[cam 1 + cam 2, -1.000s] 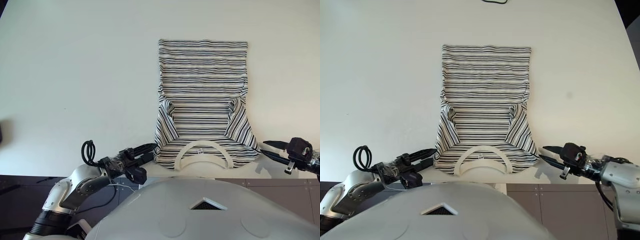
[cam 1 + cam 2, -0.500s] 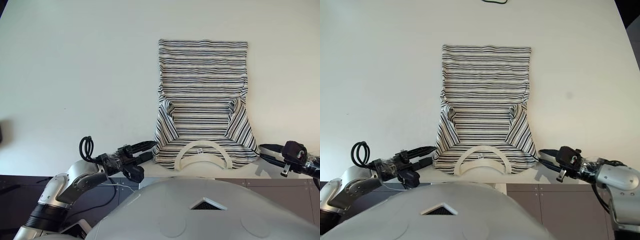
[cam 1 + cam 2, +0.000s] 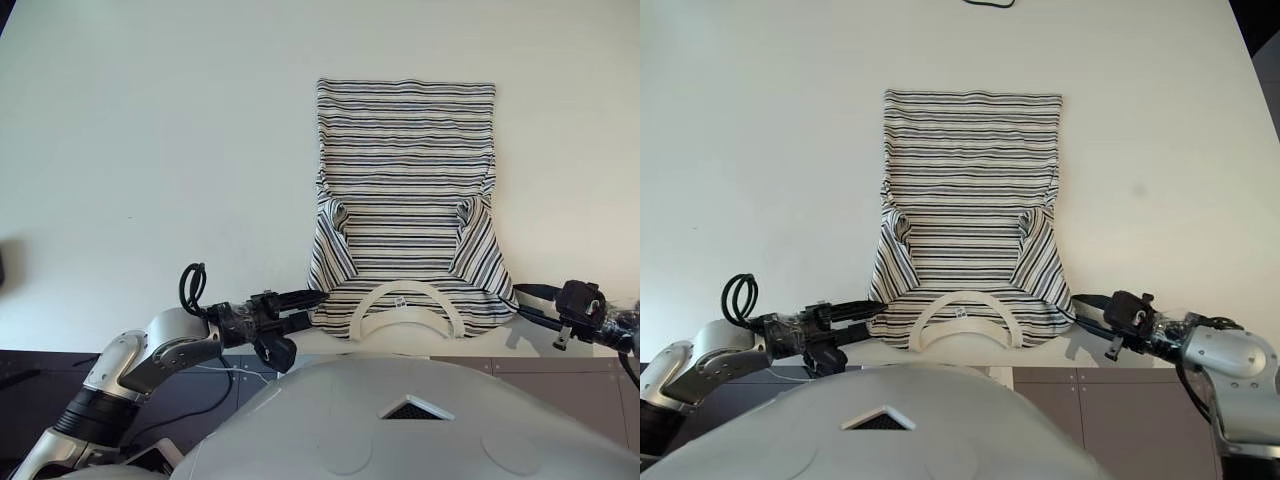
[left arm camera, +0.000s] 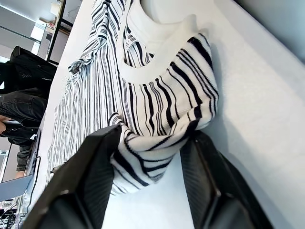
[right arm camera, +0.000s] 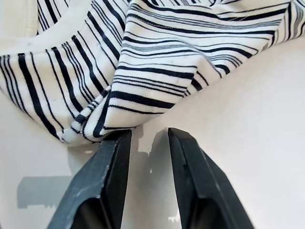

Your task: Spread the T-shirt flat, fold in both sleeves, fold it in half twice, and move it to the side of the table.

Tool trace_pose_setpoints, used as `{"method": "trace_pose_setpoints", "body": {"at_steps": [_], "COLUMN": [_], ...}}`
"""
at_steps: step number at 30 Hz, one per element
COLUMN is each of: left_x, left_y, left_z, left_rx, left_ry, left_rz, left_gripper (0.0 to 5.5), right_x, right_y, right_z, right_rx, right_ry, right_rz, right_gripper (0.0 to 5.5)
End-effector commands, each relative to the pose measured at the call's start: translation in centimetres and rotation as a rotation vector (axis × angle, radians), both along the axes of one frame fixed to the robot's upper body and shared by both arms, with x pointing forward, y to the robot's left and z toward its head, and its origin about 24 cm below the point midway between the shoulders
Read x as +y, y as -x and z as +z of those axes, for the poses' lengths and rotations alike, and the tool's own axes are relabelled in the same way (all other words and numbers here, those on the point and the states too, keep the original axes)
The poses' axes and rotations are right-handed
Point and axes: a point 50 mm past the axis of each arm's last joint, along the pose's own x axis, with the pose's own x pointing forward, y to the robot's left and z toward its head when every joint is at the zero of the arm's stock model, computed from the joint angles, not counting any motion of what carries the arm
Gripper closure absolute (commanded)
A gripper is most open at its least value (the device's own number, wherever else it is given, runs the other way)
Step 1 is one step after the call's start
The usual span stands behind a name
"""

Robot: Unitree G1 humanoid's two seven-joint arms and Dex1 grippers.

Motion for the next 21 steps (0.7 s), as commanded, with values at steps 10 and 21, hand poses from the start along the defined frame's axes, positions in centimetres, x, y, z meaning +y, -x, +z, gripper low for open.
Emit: {"method": "trace_pose_setpoints", "body": {"at_steps": [10,21], "left_x": [0.4,0.4], "left_y": [-0.3,0.7], "left_z": [0.0,-0.4], "left_rx": [0.067,0.092], "left_ry": [-0.061,-0.061], "left_rz": [0.030,0.067], "left_gripper": [5.38,5.40], "right_x": [-1.0,-1.8], "right_y": [-0.2,-0.6], "right_z": [0.4,1.9], "right_rx": [-0.083,-0.401], "right_ry": [0.166,0.398], "right_rz": [0.147,0.680], "right_gripper": [4.07,3.23]}}
